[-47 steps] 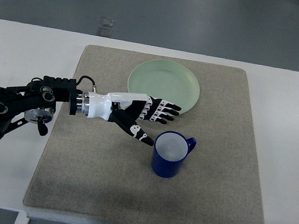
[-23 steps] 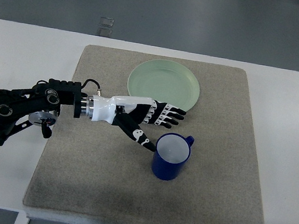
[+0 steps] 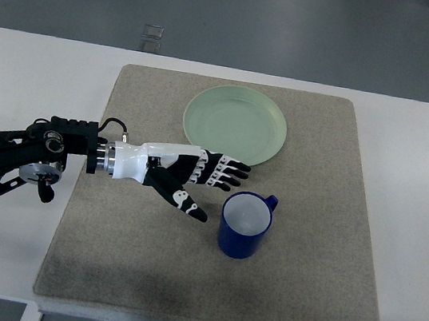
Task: Place cup left of plate with left hand
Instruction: 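Wrap the left hand fingers around the blue mug body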
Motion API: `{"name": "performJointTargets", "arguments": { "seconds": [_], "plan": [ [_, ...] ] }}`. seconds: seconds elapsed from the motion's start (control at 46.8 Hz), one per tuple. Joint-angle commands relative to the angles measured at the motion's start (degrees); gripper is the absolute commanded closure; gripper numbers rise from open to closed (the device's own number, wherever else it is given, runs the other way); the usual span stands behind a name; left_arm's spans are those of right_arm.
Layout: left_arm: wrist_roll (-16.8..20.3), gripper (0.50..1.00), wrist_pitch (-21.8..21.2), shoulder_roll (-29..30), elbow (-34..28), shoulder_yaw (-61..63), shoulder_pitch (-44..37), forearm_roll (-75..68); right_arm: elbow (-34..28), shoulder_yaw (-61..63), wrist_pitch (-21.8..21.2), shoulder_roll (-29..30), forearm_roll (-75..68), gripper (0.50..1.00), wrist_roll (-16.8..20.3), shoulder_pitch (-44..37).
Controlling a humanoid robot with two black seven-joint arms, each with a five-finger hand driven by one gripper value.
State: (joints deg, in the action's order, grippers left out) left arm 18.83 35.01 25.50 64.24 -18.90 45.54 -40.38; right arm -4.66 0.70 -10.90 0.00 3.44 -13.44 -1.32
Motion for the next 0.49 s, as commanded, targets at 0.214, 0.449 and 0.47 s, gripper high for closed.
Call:
{"name": "performJointTargets", "arguments": {
  "seconds": [0.214, 0.449, 0.47],
  "plan": [
    [-0.11, 0.504, -0.01, -1.68, 0.54, 0.00, -0.19, -2.69, 0.00, 0.00, 0.00, 0.00, -0.01, 0.568, 0.00, 0.00],
    [-0.20, 0.504, -0.01, -3.70, 0.01, 0.00, -0.19, -4.09, 0.00, 0.00, 0.00, 0.00, -0.01, 0.568, 0.00, 0.00],
    [-0.20, 0.504, -0.01, -3.88, -0.08, 0.00, -0.19, -4.09, 0.00, 0.00, 0.00, 0.00, 0.08, 0.568, 0.00, 0.00]
  ]
}}
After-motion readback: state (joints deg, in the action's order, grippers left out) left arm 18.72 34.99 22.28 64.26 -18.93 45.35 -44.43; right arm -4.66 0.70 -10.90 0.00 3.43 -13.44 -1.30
